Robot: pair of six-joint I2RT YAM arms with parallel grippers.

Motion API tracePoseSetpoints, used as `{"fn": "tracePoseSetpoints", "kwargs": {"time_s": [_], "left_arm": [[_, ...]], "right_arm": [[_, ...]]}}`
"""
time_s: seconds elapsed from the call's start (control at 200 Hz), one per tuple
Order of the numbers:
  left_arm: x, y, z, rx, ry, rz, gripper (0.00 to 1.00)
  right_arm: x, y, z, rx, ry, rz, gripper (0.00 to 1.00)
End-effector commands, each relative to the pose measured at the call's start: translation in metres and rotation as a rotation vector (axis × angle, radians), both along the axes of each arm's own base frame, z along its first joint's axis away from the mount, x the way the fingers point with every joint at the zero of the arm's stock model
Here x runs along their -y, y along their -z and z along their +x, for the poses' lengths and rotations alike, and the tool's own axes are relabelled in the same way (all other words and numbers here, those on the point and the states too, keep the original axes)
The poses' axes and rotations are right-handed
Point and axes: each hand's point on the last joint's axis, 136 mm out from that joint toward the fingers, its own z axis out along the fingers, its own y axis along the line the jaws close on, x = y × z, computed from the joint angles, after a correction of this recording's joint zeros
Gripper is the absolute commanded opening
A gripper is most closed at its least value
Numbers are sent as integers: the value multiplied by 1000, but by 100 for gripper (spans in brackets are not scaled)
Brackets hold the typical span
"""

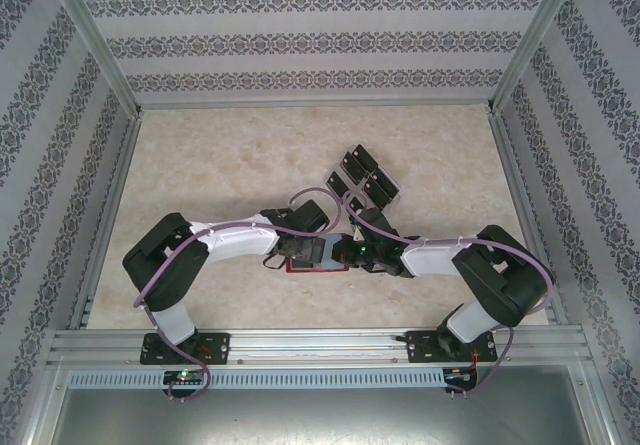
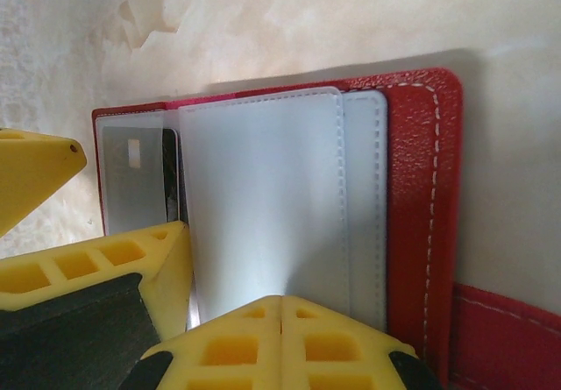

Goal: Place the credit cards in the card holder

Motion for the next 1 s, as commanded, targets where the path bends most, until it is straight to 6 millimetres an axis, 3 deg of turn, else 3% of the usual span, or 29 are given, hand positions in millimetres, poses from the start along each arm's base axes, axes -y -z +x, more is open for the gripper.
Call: {"fn": "tracePoseSetpoints", "kwargs": {"time_s": [0.0, 0.48, 0.725, 0.844, 0.994], "left_arm": [[-15, 5, 0, 3, -14, 42, 100], [-32, 1, 2, 18, -41, 71, 100], [-28, -3, 5, 28, -35, 48, 100], [-19, -11, 7, 39, -14, 6, 100], [-9, -29, 10, 65, -7, -64, 100]], "right_arm": [[15, 12, 0, -24, 45, -59, 0], [16, 11, 0, -23, 45, -63, 0], [14, 9, 2, -19, 38, -55, 1], [6, -3, 5, -1, 3, -28, 4], [-6, -36, 12, 57, -52, 21, 12]]}}
